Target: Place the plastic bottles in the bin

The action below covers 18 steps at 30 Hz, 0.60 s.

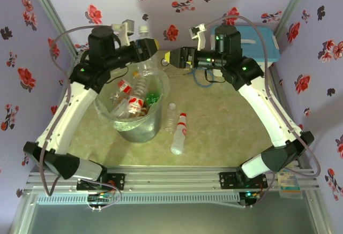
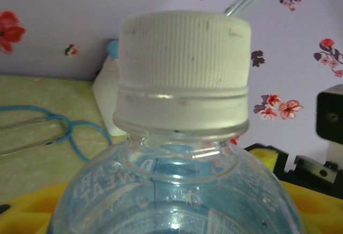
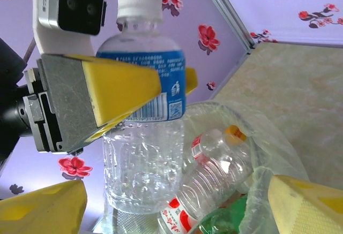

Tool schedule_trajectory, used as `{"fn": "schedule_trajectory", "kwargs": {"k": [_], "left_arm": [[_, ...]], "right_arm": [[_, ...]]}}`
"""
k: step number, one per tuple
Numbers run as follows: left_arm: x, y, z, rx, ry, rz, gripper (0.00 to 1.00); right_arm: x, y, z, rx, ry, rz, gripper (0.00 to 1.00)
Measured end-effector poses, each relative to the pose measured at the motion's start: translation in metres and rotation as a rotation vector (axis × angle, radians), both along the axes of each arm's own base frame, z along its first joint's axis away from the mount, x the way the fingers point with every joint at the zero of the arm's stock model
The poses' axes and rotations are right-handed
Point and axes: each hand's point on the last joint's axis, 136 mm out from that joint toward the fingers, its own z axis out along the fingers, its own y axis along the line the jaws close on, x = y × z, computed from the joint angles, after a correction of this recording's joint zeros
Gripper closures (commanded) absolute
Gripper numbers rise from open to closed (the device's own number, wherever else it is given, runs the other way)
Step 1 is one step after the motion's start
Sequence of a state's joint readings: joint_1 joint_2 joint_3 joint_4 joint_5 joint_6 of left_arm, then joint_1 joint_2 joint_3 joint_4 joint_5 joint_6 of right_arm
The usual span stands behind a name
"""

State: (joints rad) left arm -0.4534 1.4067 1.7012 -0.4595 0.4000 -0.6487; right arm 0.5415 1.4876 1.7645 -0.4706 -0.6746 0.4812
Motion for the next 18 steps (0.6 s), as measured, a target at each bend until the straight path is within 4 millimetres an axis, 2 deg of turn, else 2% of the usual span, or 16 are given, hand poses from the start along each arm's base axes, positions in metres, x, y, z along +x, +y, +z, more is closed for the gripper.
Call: {"fn": "schedule_trajectory", "kwargs": {"k": [5,8,11,15,17,18], "left_arm": [[-0.022,0.047,-0.009,0.189,0.049,0.085,0.41],[-0.038,0.072,-0.018,0.323,0.072,0.118,0.41],[-0.051,0.095,-0.044,0.447,0.145,0.129,0.45],[-0.053,0.122,-0.086,0.573,0.274,0.149,0.45],[-0.053,0.124,-0.103,0.615,0.319,0.131,0.39],[-0.054,0.125,-0.110,0.634,0.339,0.117,0.31]], "right_arm": [[0.008,-0.009,-0.003,-0.014,-0.008,-0.024,0.13],[0.017,-0.017,-0.014,-0.031,0.007,-0.053,0.13],[0.024,-0.022,-0.030,-0.053,0.042,-0.074,0.13],[0.024,-0.023,-0.036,-0.071,0.052,-0.079,0.13],[0.025,-0.025,-0.037,-0.078,0.046,-0.082,0.14],[0.024,-0.025,-0.038,-0.082,0.046,-0.082,0.14]]}}
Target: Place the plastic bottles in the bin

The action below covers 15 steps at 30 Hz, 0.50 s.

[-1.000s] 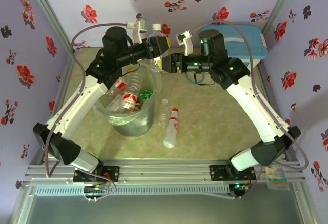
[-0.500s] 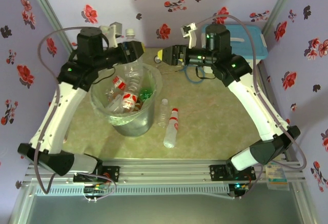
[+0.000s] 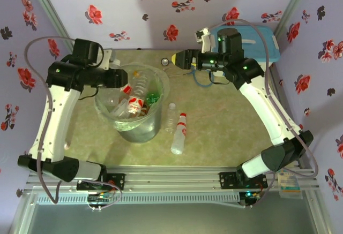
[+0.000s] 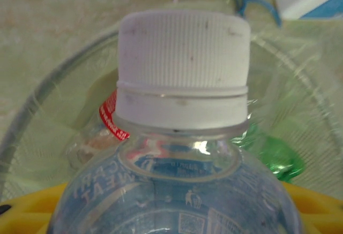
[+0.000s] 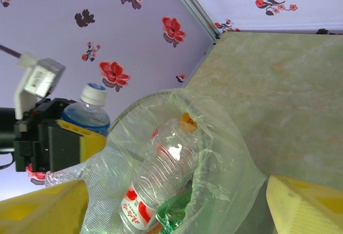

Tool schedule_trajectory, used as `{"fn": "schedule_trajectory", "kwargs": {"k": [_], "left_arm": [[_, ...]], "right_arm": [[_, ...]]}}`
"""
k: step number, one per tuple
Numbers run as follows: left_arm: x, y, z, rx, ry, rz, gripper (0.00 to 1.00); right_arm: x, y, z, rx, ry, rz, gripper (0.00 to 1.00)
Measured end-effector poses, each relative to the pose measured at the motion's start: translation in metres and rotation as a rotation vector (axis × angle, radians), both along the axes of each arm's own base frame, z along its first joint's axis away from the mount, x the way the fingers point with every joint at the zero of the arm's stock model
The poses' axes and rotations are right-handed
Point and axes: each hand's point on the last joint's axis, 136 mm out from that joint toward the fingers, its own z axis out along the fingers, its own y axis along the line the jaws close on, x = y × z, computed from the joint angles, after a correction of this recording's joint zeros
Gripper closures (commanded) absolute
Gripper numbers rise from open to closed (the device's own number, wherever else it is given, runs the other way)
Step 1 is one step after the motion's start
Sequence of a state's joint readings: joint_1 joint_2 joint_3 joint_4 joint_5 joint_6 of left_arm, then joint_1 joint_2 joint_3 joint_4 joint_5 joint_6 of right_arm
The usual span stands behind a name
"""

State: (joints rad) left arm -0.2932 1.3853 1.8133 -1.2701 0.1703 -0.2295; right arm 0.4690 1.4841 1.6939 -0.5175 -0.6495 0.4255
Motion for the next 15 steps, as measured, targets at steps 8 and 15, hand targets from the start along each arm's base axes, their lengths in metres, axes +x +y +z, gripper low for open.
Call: {"fn": "schedule_trajectory", "kwargs": {"k": [8,15], "left_arm": [[0.005,0.001,-0.009,0.044,0.039,-0.032,0.14],[0.005,0.001,0.001,0.034,0.011,-0.030,0.42]], "right_arm": [[0.002,-0.005,-0.014,-0.029,0.029,-0.020,0.14],[0.002,-0.005,-0.018,-0.036,0.035,-0.019,0.14]]}}
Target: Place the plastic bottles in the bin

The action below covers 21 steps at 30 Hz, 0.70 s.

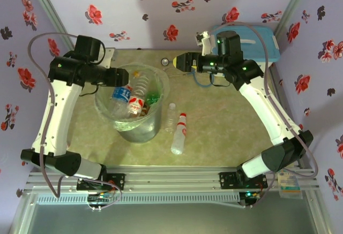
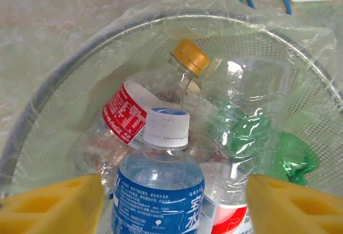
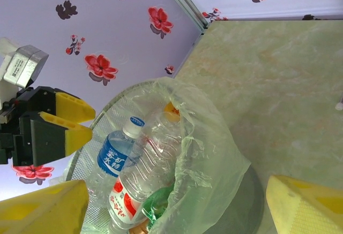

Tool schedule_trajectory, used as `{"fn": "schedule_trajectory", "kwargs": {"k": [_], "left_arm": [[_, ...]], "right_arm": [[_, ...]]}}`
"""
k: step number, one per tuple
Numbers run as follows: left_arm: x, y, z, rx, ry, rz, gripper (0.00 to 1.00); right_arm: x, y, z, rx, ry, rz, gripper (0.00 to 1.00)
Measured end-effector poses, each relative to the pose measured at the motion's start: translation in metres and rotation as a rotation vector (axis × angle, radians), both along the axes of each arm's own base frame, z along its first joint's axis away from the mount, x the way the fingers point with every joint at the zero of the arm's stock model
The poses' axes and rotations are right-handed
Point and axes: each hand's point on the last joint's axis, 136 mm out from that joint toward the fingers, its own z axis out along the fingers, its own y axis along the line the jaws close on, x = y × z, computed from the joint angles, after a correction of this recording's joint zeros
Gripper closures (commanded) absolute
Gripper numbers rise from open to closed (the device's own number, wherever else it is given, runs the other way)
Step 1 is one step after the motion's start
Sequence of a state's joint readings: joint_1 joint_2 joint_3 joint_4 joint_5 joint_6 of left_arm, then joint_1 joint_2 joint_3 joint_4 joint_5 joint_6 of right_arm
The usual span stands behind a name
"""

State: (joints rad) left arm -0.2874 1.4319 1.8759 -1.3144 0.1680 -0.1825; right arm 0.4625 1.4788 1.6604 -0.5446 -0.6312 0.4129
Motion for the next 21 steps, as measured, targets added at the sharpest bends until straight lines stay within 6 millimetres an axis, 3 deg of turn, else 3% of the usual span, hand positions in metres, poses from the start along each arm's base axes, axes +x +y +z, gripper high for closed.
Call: {"fn": "schedule_trajectory", "kwargs": {"k": [4,9,21], "left_arm": [[-0.009,0.001,-0.016,-0.007,0.038,0.012,0.57],[-0.020,0.002,-0.041,-0.015,0.086,0.033,0.61],[-0.022,0.002,-0.045,-0.116,-0.036,0.108,0.67]], "right_arm": [[0.000,0.000,-0.004,-0.006,0.007,-0.002,0.14],[0.001,-0.001,-0.005,-0.009,0.009,-0.005,0.14],[0.010,-0.017,-0.027,-0.091,0.054,-0.097,0.15]]}}
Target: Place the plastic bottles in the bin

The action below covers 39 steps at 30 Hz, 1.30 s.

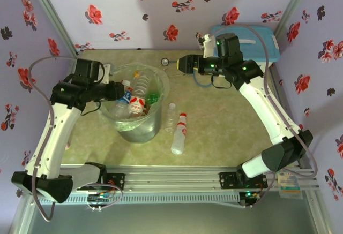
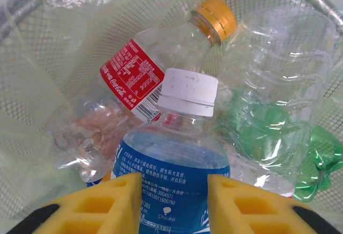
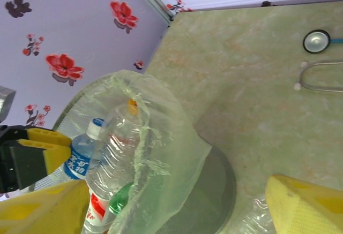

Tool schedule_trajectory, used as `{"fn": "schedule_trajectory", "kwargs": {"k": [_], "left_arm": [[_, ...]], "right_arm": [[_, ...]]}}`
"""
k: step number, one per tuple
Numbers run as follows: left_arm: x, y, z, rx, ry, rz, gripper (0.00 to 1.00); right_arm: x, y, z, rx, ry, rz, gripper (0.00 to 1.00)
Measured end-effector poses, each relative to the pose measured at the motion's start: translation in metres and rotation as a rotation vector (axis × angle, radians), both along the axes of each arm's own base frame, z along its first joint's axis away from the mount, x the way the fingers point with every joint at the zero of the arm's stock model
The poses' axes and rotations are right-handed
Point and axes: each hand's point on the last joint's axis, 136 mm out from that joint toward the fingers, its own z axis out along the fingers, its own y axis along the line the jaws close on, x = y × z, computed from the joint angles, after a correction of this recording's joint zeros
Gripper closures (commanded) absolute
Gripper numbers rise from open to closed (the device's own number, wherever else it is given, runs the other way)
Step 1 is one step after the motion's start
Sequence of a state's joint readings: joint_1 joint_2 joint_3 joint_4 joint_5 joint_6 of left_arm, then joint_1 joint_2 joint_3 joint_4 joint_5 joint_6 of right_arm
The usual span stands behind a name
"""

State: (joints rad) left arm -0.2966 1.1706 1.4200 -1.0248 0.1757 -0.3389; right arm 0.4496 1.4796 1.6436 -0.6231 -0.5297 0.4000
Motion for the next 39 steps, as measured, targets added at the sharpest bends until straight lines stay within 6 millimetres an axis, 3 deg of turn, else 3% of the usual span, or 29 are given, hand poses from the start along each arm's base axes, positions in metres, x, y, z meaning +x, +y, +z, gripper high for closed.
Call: {"fn": "schedule_trajectory", "kwargs": {"k": [6,8,11,13,16,20,24,33,39], "left_arm": [[0.006,-0.005,0.000,-0.074,-0.062,0.041,0.70],[0.009,-0.008,-0.001,-0.098,-0.077,0.049,0.70],[0.014,-0.013,0.000,-0.129,-0.100,0.058,0.70],[0.018,-0.017,0.000,-0.144,-0.114,0.059,0.70],[0.022,-0.019,0.001,-0.157,-0.127,0.065,0.71],[0.026,-0.020,0.003,-0.164,-0.141,0.075,0.70],[0.028,-0.020,0.002,-0.162,-0.143,0.076,0.60],[0.023,-0.018,0.000,-0.146,-0.116,0.075,0.48],[0.018,-0.015,0.002,-0.125,-0.098,0.076,0.39]], "right_arm": [[0.001,-0.014,-0.030,-0.089,0.068,-0.064,0.16],[-0.004,-0.021,-0.058,-0.139,0.131,-0.086,0.18],[-0.022,-0.036,-0.115,-0.230,0.280,-0.128,0.19],[-0.041,-0.047,-0.154,-0.300,0.389,-0.159,0.21],[-0.075,-0.053,-0.191,-0.374,0.501,-0.179,0.24],[-0.116,-0.045,-0.215,-0.410,0.587,-0.159,0.27],[-0.141,-0.040,-0.237,-0.441,0.661,-0.155,0.31],[-0.161,-0.005,-0.271,-0.465,0.756,-0.085,0.29],[-0.162,-0.001,-0.293,-0.477,0.791,-0.088,0.30]]}}
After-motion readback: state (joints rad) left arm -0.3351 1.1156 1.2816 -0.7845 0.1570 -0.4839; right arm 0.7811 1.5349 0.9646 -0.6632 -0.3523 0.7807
